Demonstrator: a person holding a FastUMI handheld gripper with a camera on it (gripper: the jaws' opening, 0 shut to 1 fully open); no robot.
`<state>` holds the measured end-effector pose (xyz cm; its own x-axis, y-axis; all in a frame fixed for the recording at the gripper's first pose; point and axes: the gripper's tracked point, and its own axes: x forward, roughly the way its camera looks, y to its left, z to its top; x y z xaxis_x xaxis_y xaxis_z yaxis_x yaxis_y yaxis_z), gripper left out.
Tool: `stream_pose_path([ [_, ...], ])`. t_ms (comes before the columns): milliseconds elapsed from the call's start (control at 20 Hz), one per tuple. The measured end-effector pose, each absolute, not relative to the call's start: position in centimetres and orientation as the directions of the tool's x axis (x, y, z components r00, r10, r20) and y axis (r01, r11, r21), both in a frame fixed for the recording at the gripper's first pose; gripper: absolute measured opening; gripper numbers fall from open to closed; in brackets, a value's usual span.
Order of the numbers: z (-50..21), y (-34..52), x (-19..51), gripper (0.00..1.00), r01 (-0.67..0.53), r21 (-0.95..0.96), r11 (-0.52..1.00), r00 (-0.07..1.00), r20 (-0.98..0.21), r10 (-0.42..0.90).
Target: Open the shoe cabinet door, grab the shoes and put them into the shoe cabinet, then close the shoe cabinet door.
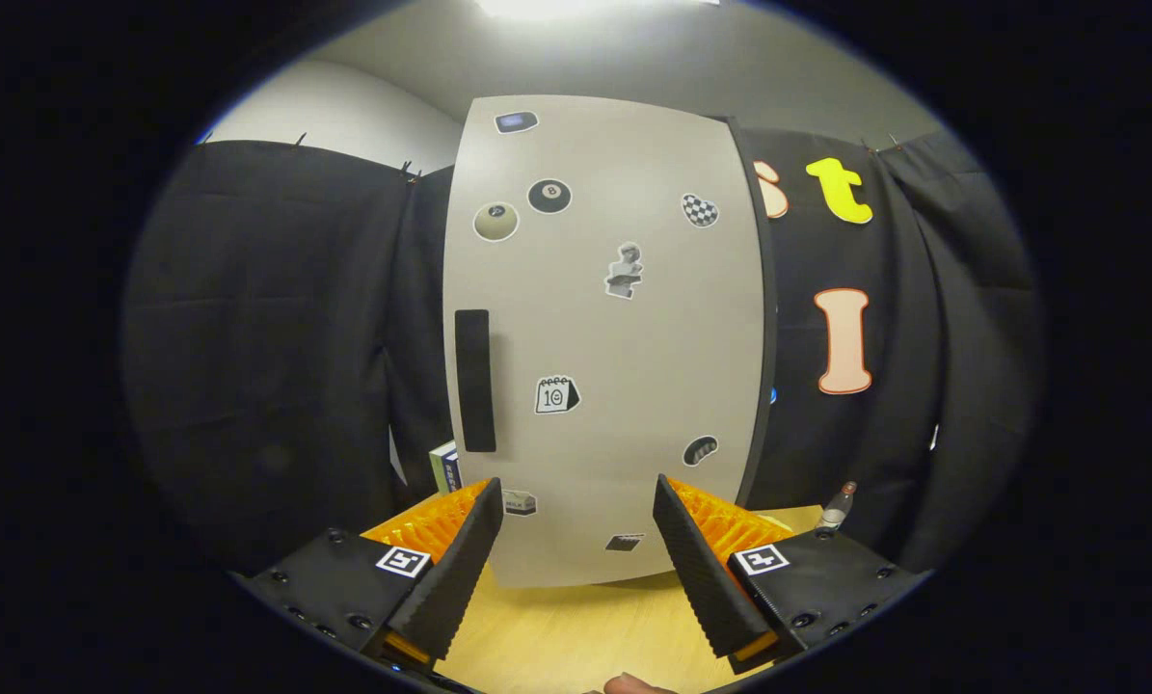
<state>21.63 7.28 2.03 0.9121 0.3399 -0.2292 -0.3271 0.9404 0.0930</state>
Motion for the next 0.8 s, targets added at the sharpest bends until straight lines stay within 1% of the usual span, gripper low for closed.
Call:
stream_pose_path([
  [450,1.4,3.6,18.5,0.98,-0.273,0.112,0.955,0.930,-0.222,0.292],
  [700,1.6,3.2,18.0,0.98,-0.263,0.156,0.952,0.932,-0.213,0.292],
  [800,1.4,3.0,17.8,0.98,-0.256,0.146,0.956,0.934,-0.218,0.284],
])
